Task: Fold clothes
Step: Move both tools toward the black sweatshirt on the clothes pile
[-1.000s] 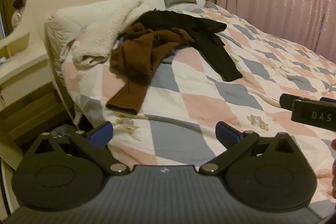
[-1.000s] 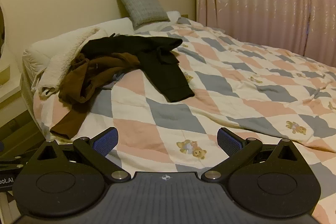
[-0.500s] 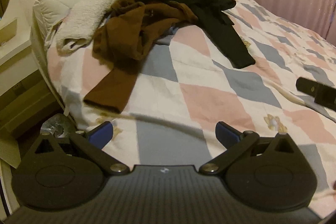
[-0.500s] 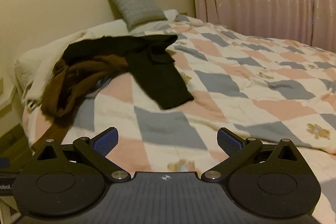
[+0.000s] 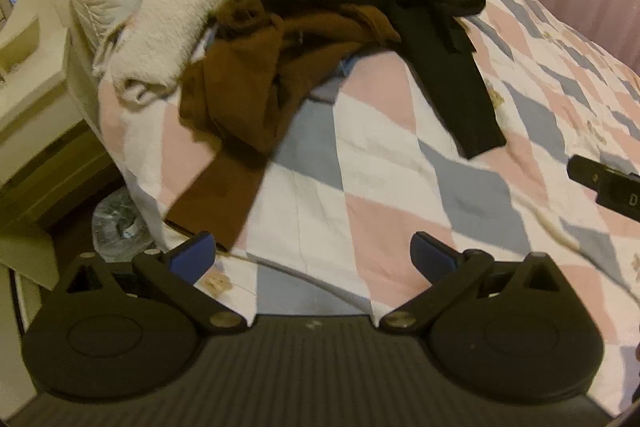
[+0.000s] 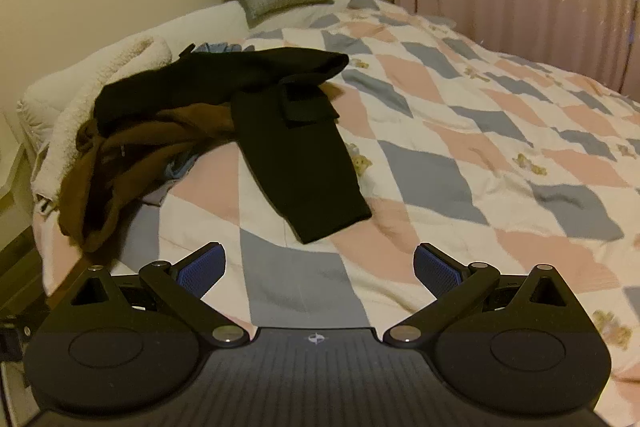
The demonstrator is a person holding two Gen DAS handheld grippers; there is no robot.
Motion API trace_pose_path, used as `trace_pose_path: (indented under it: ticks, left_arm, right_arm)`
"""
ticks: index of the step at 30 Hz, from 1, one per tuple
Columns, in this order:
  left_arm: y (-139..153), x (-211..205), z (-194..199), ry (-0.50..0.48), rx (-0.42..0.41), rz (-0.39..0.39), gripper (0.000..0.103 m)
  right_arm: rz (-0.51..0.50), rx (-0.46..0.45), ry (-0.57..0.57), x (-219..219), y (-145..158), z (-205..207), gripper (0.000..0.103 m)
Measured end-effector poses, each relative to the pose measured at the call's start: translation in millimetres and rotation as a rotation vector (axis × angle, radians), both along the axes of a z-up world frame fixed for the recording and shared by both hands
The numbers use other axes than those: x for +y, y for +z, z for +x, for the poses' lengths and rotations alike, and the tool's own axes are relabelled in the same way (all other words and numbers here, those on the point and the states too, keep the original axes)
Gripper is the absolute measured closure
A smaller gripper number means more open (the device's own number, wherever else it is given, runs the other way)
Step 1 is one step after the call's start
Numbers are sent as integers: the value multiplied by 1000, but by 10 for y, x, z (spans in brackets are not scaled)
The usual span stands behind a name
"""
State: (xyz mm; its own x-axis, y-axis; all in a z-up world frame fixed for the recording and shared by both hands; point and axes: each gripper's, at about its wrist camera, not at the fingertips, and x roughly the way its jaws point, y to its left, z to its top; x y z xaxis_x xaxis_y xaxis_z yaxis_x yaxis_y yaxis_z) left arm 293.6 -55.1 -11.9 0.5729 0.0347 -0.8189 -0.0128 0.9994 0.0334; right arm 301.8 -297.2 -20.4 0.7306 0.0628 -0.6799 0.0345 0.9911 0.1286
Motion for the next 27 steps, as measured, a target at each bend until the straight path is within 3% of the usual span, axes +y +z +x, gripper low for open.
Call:
trace_pose_path:
  ticks: [6, 11, 16, 23, 27]
  left_arm:
    - [718, 12, 90, 56, -21, -10, 1]
    - [1086, 95, 202, 101, -68, -62, 1]
    - [1110, 289, 697, 93, -64, -118, 3]
    - [930, 492, 1791, -3, -45, -135, 21]
    - [740, 657, 2353, 4, 1, -186, 35]
  right_arm:
    - [18, 42, 81, -76, 610, 128, 0]
    - [-6, 5, 171, -11, 937, 294, 1]
    - [-46, -34, 214, 152, 993, 623, 2]
    - [-3, 2, 175, 354, 849, 1440, 7]
    - [0, 15, 182, 545, 795, 1975, 12]
